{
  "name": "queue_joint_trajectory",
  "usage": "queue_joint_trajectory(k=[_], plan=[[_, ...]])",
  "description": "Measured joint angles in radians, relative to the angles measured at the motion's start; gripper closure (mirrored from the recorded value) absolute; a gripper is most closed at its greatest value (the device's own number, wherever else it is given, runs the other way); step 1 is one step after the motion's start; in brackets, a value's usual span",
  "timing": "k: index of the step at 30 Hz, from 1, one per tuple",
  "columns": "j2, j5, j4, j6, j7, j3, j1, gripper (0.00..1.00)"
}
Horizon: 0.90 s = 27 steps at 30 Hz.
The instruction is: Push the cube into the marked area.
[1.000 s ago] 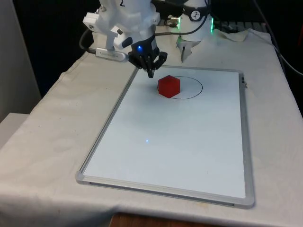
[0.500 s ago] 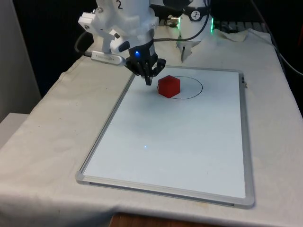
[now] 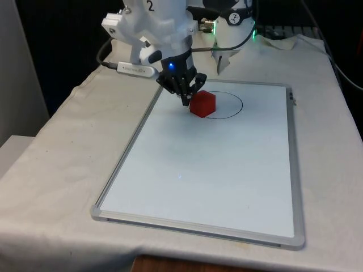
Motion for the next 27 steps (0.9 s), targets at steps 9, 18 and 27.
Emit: queue_joint_trajectory(k=[9, 18, 27], plan=[[-0.040, 0.009, -0.057, -0.008, 0.002, 0.008, 0.007, 1.00], [-0.071, 0.011, -0.095, -0.013, 0.002, 0.011, 0.009, 1.00], [-0.048, 0.014, -0.059, -0.016, 0.002, 0.002, 0.005, 1.00]])
